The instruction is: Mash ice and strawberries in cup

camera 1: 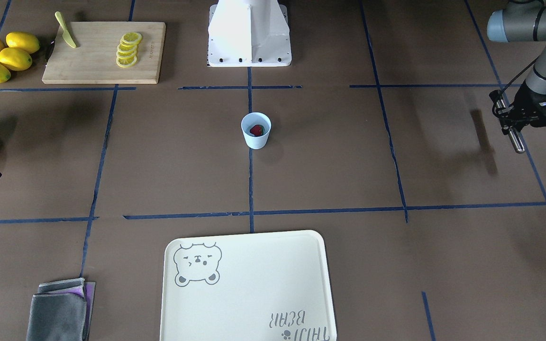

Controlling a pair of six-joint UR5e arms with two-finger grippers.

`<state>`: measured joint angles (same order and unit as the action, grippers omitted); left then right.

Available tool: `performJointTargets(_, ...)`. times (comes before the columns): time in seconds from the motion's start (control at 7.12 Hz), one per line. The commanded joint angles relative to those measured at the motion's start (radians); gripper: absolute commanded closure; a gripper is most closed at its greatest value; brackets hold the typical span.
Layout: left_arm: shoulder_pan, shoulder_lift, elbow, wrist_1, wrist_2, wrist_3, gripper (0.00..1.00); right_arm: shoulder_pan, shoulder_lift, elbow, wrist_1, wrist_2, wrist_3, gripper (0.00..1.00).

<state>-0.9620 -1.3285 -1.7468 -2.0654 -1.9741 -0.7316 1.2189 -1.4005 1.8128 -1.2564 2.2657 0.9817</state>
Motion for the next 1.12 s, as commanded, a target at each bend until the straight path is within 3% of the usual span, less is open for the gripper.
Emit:
performJointTargets(0.0,0.0,-0.02,0.016,0.039,-0.023,-0.003,1.0,0.001,0.0,0.0,0.0,0.0,0.0,0.0)
performJointTargets(0.98,0.003,-0.052,0.076,0.022,-0.025,0.011,0.97,0.001,-0.002,0.005,0.0,0.002,0.0,0.0)
